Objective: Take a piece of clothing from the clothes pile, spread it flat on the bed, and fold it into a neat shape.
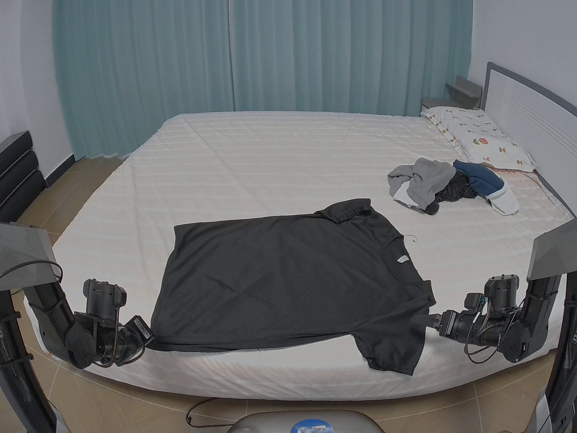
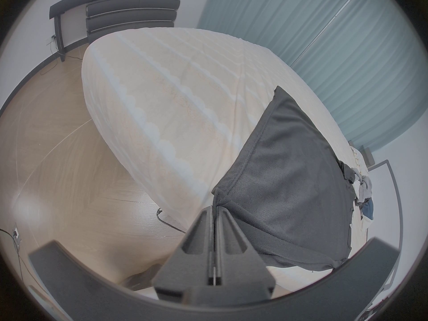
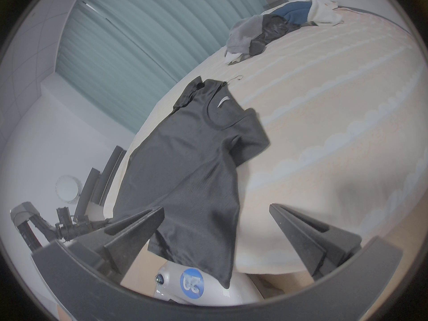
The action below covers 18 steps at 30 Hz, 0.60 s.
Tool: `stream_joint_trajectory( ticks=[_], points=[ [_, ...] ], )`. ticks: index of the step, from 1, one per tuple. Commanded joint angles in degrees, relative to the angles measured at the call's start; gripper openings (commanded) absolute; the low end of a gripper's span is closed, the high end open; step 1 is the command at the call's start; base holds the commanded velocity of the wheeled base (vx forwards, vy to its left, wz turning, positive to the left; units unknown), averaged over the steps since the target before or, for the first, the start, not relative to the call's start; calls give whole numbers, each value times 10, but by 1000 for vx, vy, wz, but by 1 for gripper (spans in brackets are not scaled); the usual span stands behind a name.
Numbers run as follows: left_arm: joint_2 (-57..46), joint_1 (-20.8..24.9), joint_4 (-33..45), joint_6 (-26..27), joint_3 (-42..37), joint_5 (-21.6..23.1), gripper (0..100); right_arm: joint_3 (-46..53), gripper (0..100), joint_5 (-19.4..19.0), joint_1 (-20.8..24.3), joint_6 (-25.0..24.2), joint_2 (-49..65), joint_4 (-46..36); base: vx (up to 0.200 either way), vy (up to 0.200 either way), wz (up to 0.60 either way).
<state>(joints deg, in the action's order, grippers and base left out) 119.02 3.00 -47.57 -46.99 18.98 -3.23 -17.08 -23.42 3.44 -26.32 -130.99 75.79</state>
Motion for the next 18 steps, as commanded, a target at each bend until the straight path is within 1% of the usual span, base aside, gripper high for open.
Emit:
stream_joint_trajectory(
  ticks=[1,5,7,15,16,18],
  points=[
    [1,1,-1,0,-1,0,0,4,100,0,23,0,-34,21,0,0,0],
    [1,1,0,0,-2,0,0,-1,100,3,29,0,-37,26,0,0,0],
    [2,3,-1,0,-3,0,0,-9,100,12,30,-1,-37,24,0,0,0],
    [1,4,-1,0,-3,0,0,-16,100,14,30,-3,-48,25,0,0,0],
    [1,3,-1,0,-3,0,0,-16,0,14,30,-3,-48,25,0,0,0],
    [0,3,-1,0,-3,0,0,-15,0,14,29,-3,-48,25,0,0,0]
  ],
)
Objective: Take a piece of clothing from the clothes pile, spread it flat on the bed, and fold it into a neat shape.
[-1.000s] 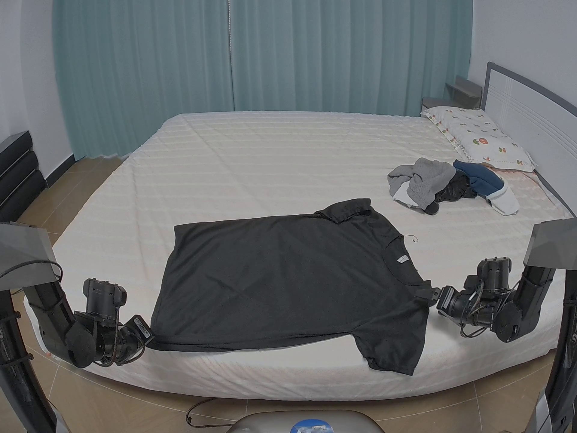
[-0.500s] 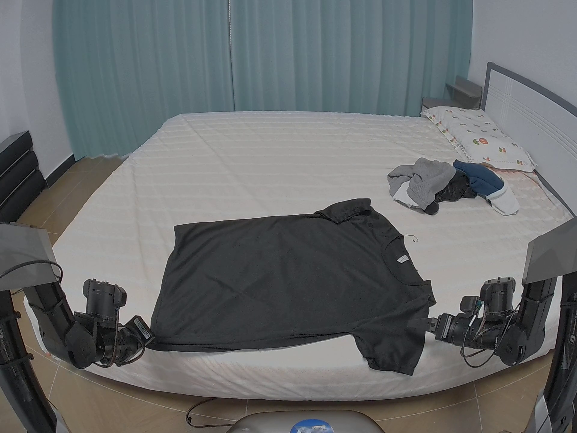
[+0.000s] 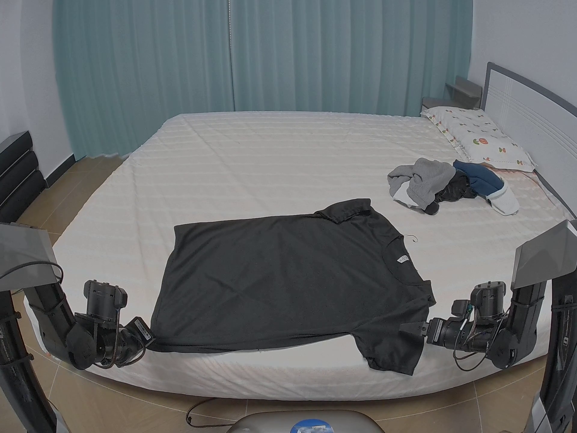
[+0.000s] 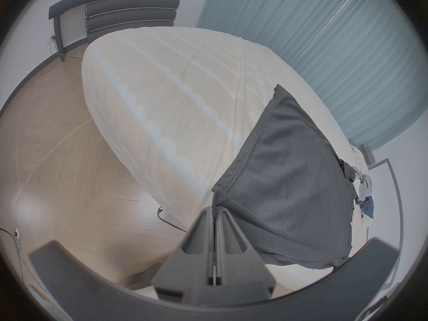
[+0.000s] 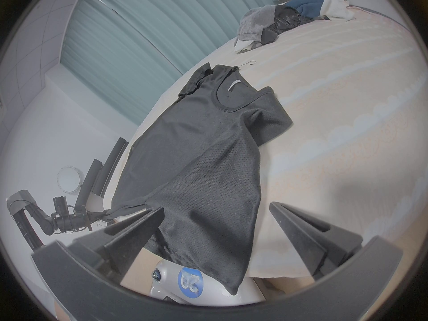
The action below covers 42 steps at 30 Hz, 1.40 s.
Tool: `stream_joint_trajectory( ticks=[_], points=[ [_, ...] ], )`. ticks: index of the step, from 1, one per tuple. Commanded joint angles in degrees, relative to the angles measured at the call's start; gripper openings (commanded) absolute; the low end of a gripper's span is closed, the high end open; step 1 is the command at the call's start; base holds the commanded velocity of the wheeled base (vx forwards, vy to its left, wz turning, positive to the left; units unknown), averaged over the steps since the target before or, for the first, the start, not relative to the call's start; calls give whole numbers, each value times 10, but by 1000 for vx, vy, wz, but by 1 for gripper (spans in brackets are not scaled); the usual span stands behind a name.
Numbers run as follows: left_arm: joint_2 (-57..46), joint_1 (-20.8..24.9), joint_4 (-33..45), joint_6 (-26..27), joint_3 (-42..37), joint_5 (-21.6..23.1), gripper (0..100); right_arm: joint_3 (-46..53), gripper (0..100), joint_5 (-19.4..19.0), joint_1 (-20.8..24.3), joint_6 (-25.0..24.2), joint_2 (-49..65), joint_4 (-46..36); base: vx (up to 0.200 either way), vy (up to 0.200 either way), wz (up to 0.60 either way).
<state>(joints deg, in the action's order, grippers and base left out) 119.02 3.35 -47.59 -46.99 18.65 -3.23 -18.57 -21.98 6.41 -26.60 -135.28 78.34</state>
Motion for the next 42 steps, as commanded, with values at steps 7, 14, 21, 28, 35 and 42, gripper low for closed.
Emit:
stream_joint_trajectory(
  ticks=[7,14,21,28,35,42],
  points=[
    [0,0,0,0,0,0,0,15,0,12,-4,1,2,0,0,0,0],
    [-3,0,0,0,-2,0,0,44,0,12,-24,5,28,1,0,0,0],
    [-7,-2,0,1,-5,-1,0,83,0,12,-34,13,73,0,0,0,0],
    [-20,-2,0,12,-17,-4,0,141,0,8,-38,16,84,8,0,0,0],
    [-30,-5,4,41,-29,-6,0,186,0,11,-34,10,77,52,0,0,0],
    [-63,-8,6,90,-62,-9,0,186,0,11,-30,16,103,-14,0,0,0]
  ],
)
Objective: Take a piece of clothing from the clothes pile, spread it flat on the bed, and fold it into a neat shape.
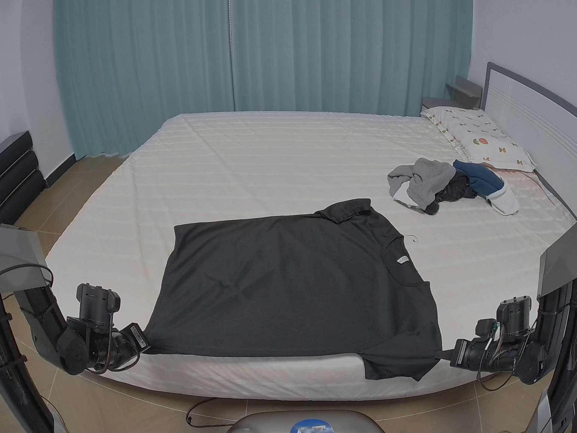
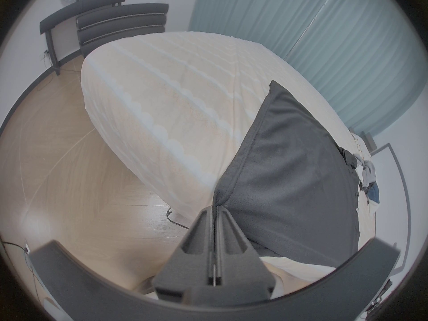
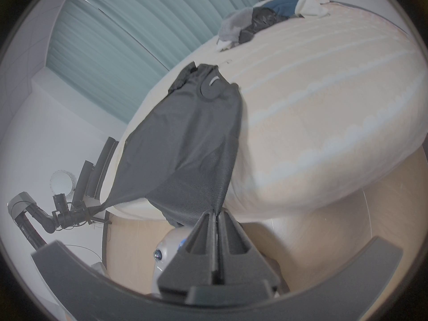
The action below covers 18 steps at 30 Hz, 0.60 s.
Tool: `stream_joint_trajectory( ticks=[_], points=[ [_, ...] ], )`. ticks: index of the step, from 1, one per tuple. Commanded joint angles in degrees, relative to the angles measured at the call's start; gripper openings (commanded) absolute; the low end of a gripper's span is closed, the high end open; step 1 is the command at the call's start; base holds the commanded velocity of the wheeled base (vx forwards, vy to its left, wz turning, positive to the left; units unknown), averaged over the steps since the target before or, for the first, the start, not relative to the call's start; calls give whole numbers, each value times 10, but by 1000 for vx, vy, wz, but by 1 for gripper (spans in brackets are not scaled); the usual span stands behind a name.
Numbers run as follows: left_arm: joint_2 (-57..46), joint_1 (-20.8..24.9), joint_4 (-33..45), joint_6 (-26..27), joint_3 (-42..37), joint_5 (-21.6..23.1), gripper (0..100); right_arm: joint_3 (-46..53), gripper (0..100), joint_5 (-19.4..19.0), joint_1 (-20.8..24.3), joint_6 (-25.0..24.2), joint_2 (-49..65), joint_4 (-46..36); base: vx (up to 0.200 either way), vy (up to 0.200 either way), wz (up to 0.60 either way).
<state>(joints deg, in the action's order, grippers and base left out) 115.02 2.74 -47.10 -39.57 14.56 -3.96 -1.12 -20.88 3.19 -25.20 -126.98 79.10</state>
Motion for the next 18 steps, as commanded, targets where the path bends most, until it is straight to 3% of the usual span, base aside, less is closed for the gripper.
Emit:
stream_joint_trajectory(
  ticks=[1,8,18],
  points=[
    [-23,-2,1,21,-23,-3,0,11,0,1,2,2,26,-31,0,0,0],
    [-23,-2,0,69,-48,-18,0,11,0,1,2,38,92,-143,0,0,0],
    [-24,0,-3,113,-81,-49,0,11,0,13,23,71,151,-241,0,0,0]
  ],
)
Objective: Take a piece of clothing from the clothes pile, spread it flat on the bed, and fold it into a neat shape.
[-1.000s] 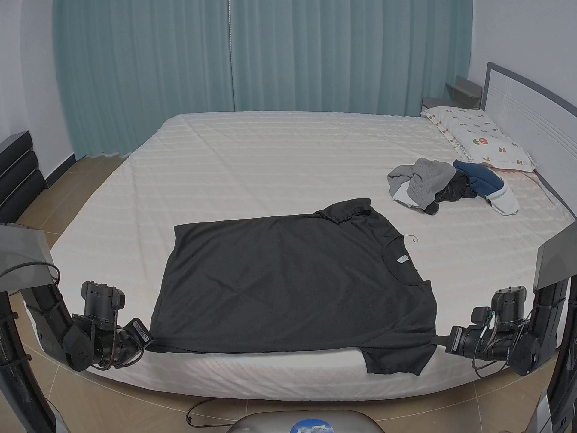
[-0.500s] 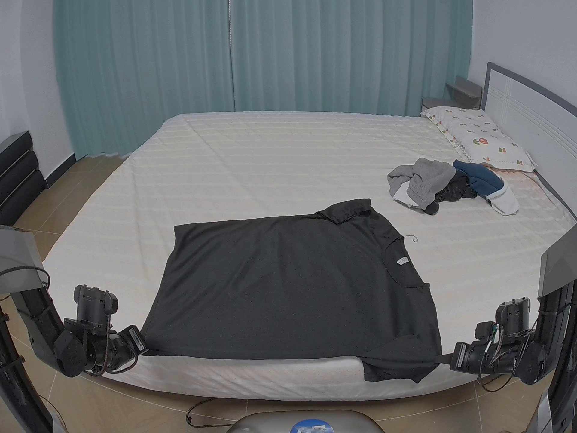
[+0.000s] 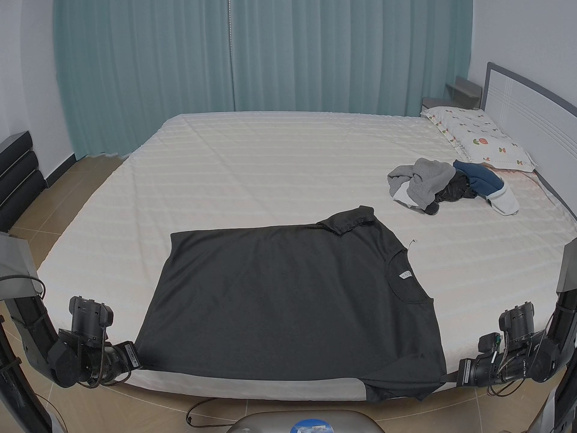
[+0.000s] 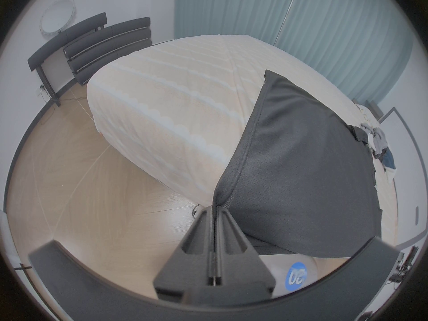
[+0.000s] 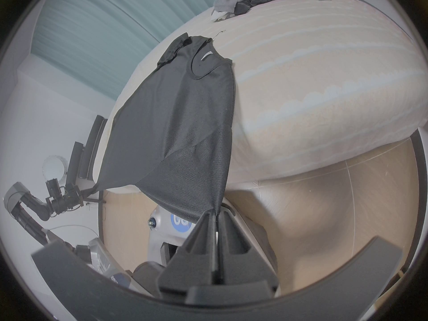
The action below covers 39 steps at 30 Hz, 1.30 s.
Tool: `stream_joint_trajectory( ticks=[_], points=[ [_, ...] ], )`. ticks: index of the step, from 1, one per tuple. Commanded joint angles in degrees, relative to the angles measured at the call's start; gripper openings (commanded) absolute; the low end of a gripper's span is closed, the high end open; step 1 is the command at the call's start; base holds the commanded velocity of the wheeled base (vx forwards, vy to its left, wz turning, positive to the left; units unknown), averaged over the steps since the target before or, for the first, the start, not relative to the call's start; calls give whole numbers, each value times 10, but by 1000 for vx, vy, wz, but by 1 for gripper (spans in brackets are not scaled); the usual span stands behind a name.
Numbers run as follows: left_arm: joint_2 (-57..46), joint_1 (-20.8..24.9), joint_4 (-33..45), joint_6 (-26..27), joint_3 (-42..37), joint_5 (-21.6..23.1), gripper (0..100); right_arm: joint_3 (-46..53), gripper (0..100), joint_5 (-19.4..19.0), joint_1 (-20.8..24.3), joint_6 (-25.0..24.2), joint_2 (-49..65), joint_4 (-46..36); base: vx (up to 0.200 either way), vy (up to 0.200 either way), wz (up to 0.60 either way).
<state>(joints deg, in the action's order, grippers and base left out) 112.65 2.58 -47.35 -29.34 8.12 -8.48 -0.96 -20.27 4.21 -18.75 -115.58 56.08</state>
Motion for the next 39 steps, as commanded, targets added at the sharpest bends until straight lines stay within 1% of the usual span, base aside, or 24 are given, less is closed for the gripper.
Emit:
stream_joint_trajectory(
  ticks=[1,3,5,6,11,13,14,17,21,26,27,28,29,30,31,33,37,39],
  points=[
    [-2,2,-1,17,-21,-4,0,10,0,16,17,6,39,-14,0,0,0],
    [-4,2,-2,31,-29,-4,0,10,0,34,26,7,39,-26,0,0,0],
    [-5,1,-2,32,-30,-5,0,10,0,37,26,7,39,-28,0,0,0],
    [-13,1,2,43,-38,-4,0,10,0,51,34,9,39,-43,0,0,0],
    [-20,2,2,64,-55,-6,0,10,0,53,34,17,52,-52,0,0,0],
    [-23,2,2,68,-57,-9,0,10,0,53,34,20,64,-66,0,0,0],
    [-24,3,3,72,-61,-13,0,10,0,53,34,28,82,-87,0,0,0],
    [-24,3,1,78,-67,-15,0,10,0,52,35,36,107,-104,0,0,0],
    [-33,3,-3,76,-61,-16,0,5,0,52,34,35,113,-93,0,0,0],
    [-66,0,-13,57,-24,-17,0,-22,0,52,29,30,110,-75,0,0,0],
    [-74,0,-13,38,-12,-18,0,-34,0,52,29,29,109,-73,0,0,0],
    [-74,0,-13,38,-12,-18,0,-34,0,52,29,29,109,-73,0,0,0],
    [-91,0,-13,4,16,-21,0,-62,0,57,28,20,106,-73,0,0,0],
    [-94,0,-14,1,20,-21,0,-68,0,59,28,18,105,-73,0,0,0],
    [-99,0,-16,-6,30,-19,0,-83,0,75,28,8,101,-73,0,0,0],
    [-100,1,-16,-12,41,-19,0,-106,0,93,29,-10,96,-72,0,0,0],
    [-97,1,-16,-22,45,-21,0,-146,0,97,29,-36,101,-75,0,0,0],
    [-96,1,-16,-31,46,-20,0,-162,0,97,31,-37,98,-74,0,0,0]
  ],
)
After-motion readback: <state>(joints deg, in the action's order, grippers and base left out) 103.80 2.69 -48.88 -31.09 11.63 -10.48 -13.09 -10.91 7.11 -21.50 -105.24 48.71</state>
